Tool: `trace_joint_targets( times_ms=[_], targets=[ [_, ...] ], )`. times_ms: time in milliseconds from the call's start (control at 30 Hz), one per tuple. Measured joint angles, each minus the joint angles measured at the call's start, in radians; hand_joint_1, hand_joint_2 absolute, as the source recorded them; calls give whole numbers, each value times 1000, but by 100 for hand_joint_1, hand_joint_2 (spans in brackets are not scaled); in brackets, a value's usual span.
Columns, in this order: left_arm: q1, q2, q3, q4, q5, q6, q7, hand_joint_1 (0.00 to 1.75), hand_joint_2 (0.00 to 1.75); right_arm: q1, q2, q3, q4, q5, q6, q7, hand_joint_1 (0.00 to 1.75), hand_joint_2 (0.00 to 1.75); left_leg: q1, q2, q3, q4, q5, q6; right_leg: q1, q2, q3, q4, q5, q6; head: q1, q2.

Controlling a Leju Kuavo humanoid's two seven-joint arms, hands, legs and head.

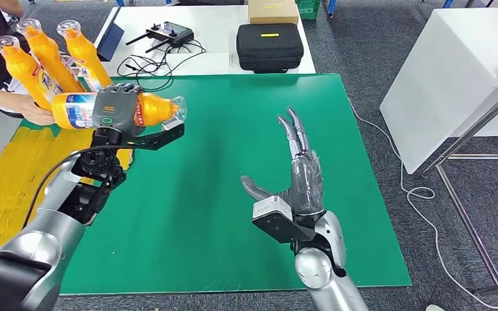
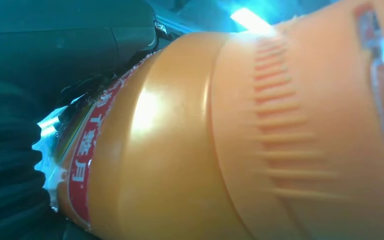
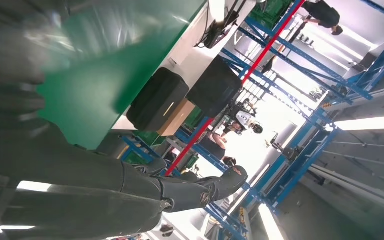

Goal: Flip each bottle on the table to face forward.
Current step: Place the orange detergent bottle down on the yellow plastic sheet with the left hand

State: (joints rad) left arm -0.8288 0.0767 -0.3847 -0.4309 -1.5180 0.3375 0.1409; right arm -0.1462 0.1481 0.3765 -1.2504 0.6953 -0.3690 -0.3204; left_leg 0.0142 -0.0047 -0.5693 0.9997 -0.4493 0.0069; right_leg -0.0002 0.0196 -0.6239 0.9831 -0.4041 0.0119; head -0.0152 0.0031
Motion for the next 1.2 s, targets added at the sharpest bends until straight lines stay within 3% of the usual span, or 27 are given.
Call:
trace_joint_targets(
  times_ms=[333,367,467,500,767,1200],
  targets=[
    [-132,110,156,72,67,-129,34,175,175,-2,15,0,17,26,-1,-2,0,175,0,-1,0,0,1,-1,0,-1,0,0,0,0,0,0],
    [-138,116,171,75,71,-134,41,163,175,-2,15,0,17,29,-1,-1,0,175,0,-1,0,0,1,-1,0,-1,0,0,0,0,0,0],
    [-147,129,206,83,77,-145,64,32,175,-2,16,1,18,35,-2,3,0,175,0,0,0,0,1,-1,0,-1,0,0,0,0,0,0],
    [-148,131,212,84,77,-146,69,0,175,-2,16,1,18,36,-2,4,0,175,0,0,-1,0,1,-1,0,-1,0,0,0,0,0,0],
    [-149,139,248,87,89,-145,65,0,175,-2,16,1,18,46,-1,14,0,175,0,-1,-1,0,1,-1,0,-1,0,0,0,0,0,0],
    [-157,103,367,89,233,-193,-110,0,175,-2,16,1,18,61,5,28,0,175,0,-1,0,0,1,-1,0,-1,0,0,0,0,0,0]
  ],
)
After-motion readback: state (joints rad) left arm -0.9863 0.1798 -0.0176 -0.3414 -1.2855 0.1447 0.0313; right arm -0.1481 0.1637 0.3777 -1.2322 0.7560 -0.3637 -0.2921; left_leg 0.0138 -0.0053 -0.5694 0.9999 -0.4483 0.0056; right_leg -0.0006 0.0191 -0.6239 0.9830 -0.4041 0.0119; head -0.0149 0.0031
